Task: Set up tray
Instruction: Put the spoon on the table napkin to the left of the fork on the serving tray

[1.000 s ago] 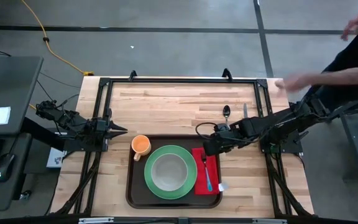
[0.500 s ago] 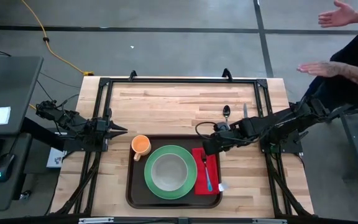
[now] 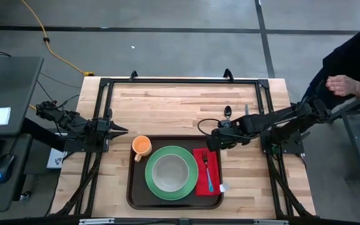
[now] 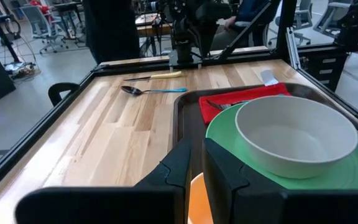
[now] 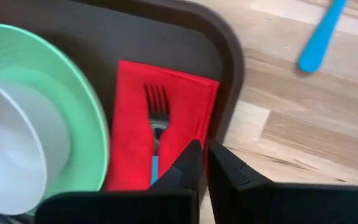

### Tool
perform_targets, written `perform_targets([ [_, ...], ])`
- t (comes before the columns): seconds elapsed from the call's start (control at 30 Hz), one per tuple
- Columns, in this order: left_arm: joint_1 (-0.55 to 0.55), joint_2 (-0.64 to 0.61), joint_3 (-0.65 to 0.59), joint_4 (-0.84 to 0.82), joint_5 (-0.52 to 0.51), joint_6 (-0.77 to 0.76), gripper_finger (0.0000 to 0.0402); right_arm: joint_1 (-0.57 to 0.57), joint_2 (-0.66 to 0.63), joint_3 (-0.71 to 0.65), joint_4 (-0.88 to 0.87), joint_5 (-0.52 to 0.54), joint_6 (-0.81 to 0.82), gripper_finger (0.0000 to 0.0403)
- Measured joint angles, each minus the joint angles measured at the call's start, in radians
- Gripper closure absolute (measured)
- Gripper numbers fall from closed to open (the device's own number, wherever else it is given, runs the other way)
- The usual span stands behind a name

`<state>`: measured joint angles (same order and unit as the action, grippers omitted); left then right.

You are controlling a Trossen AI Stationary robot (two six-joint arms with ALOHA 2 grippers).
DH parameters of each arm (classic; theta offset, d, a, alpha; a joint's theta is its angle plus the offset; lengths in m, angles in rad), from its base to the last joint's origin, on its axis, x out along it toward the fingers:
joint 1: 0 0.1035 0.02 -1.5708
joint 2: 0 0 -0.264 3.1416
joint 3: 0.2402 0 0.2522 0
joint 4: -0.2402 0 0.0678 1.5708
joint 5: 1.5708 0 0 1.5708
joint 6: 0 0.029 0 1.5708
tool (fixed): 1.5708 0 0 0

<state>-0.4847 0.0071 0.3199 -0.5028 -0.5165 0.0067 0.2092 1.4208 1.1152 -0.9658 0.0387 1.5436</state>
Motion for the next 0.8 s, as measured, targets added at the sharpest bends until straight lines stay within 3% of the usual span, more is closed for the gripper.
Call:
perform_targets([
  [0.8,0.0,0.0,0.0,0.0,-0.026,-0.012,0.0332,-0.105,-0.001,0.0,-0.093,-0.044,-0.037,0.0402],
])
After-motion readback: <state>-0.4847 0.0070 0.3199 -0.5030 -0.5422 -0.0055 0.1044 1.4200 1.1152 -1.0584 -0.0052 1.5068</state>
